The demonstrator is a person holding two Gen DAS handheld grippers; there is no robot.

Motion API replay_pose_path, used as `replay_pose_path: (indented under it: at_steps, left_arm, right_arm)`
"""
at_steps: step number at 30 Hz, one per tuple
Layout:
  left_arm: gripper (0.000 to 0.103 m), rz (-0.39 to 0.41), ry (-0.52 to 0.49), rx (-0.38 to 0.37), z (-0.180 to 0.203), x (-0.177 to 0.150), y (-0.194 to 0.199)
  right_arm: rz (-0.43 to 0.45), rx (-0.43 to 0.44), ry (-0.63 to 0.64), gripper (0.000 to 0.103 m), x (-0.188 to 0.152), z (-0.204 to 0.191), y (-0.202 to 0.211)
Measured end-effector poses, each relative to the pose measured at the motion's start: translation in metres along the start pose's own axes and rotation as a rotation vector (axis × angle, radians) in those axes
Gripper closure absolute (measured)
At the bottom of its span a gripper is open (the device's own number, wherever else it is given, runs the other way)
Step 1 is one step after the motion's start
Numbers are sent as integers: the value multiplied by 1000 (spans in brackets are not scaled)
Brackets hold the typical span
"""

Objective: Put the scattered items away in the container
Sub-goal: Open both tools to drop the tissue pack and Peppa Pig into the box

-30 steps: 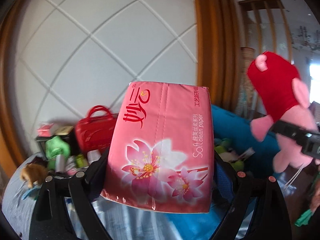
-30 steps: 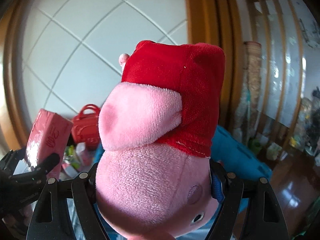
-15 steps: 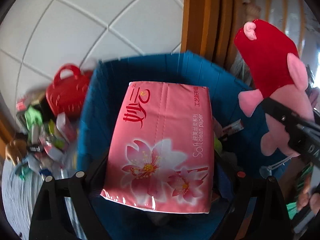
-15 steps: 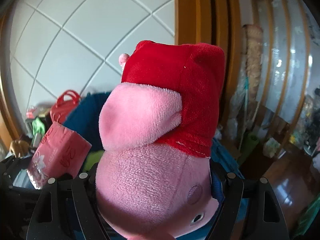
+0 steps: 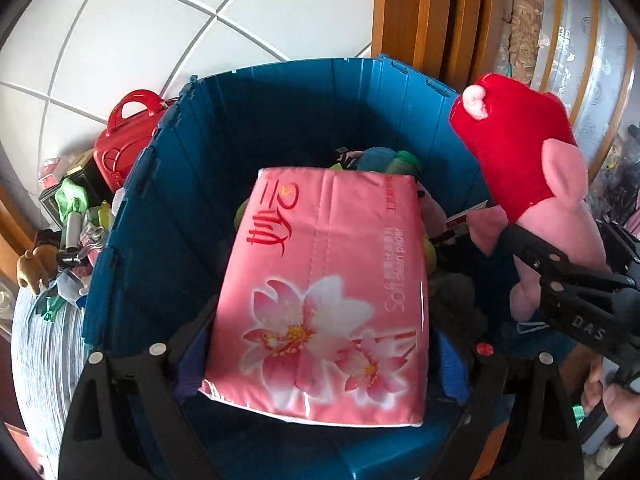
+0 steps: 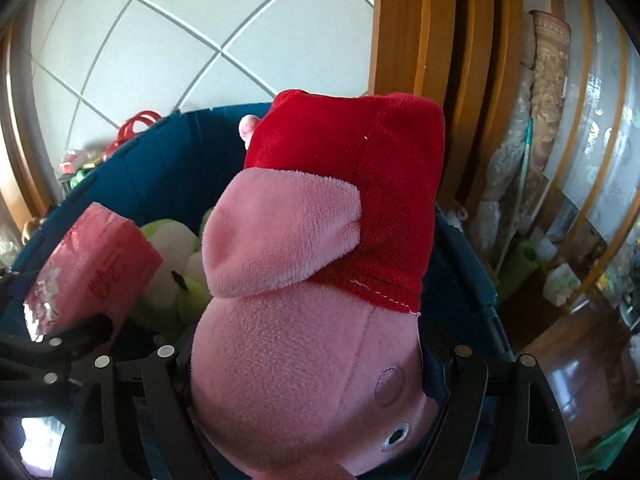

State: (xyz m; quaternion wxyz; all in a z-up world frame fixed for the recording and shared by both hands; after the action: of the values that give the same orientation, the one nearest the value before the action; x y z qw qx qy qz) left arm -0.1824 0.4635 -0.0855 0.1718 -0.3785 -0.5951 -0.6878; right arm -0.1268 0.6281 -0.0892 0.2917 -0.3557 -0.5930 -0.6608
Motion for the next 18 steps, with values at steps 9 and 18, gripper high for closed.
replay_pose_path:
  at_steps: [9, 18]
  left_arm:
    - [6, 66, -22, 5, 10, 11, 17]
    - [6, 95, -21, 6, 13, 6, 29]
  right_arm:
    - [-10, -16, 0, 15, -3, 2, 0]
    - [49, 34, -1, 0, -1, -5, 32]
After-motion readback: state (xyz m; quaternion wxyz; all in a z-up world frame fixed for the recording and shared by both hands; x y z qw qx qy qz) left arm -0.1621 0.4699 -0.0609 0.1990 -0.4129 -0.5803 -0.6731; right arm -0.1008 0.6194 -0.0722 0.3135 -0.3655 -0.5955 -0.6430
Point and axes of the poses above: each gripper's, at about its wrist camera, not at the fingertips, and y roughly against the way its jaws point, z to its right, x to its top, the point moved 6 cm from there along -y, roughly the way its jaws point, and after that the axes turned 7 degrees about z, right-handed, at the moved point
